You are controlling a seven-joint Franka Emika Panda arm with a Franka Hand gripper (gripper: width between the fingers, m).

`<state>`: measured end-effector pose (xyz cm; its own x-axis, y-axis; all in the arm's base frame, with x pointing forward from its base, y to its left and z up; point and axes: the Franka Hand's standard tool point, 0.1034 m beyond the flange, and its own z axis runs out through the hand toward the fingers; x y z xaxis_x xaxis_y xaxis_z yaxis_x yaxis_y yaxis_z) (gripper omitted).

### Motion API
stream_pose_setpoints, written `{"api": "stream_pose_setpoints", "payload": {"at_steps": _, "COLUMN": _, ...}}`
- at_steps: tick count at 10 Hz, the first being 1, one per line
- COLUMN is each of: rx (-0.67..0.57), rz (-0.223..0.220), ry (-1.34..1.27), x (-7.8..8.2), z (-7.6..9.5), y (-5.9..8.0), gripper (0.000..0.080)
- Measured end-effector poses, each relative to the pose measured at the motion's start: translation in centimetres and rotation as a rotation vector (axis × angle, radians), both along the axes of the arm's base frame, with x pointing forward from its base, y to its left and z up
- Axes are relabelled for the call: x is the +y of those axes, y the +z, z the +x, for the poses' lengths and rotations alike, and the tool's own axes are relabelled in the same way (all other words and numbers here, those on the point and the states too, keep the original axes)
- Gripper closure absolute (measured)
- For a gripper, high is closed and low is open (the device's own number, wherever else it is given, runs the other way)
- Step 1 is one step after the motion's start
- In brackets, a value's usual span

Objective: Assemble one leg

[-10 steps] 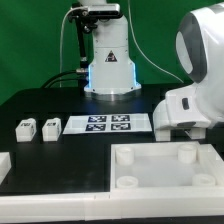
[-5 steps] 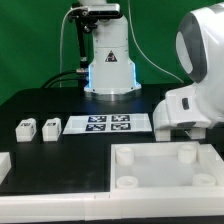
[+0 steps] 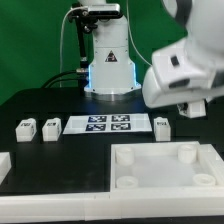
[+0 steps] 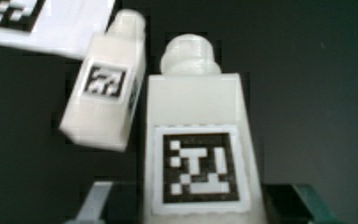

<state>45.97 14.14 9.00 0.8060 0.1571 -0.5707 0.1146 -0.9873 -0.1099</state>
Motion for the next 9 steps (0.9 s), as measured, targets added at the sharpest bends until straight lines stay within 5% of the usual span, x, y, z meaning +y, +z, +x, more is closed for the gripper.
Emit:
{"api": "stream_pose_setpoints", "payload": {"at_steps": 3, "rx": -0.316, "rz": 0.023, "ry": -0.035, "x": -1.7, "z": 3.4, "y": 4.9, "gripper": 0.0508}}
{"api": "stream_pose_setpoints", "payload": {"at_steps": 7, "rx": -0.713, "rz": 0.062, "ry": -0.034, "x": -2.3, "z": 4.3, "y": 4.7, "gripper": 0.0508}}
{"api": "stream_pose_setpoints", "payload": {"at_steps": 9, "rx": -0.927, "rz": 0.084, "ry": 0.023, "x": -5.0, "z": 9.3, "y": 6.8, "gripper": 0.0508}}
